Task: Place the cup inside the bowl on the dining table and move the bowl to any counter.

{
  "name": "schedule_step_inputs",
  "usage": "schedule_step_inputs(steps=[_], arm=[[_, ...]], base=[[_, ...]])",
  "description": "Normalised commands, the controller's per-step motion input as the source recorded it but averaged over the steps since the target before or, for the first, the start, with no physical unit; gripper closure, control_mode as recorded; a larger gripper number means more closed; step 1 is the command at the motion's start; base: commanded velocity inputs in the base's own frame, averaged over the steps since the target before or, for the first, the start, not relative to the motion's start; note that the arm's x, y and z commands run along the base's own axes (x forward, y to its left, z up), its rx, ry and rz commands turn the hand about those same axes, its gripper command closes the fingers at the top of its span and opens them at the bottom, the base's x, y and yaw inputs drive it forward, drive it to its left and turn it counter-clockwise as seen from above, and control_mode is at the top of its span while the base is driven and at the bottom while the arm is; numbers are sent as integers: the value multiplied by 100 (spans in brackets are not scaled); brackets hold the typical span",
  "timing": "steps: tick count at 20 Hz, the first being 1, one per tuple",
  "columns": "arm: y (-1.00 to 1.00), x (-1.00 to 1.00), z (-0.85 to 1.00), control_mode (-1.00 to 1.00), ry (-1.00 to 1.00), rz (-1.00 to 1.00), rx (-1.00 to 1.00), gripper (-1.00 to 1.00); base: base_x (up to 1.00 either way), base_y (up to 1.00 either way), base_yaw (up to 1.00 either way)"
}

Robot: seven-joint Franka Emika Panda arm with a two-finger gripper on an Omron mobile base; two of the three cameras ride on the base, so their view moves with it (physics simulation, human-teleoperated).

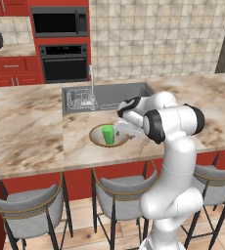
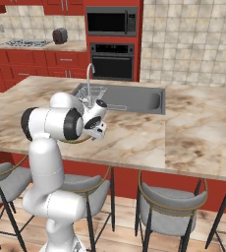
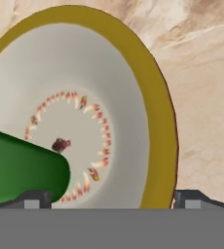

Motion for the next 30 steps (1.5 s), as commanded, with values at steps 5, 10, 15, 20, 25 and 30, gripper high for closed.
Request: schedule_step_inputs(steps=[5, 10, 15, 20, 25, 30], arm=[[24, 0, 0, -100, 0, 0, 0, 100], [15, 0, 0, -100, 0, 0, 0, 100], [3, 0, 0, -100, 0, 0, 0, 100], [0, -1, 0, -100, 0, 0, 0, 100], [0, 0, 0, -100, 1, 0, 0, 100], [0, 0, 2, -100, 1, 0, 3, 100]], base=[[0, 0, 0], [0, 0, 0], [0, 0, 0], [0, 0, 0], [0, 0, 0], [0, 0, 0]])
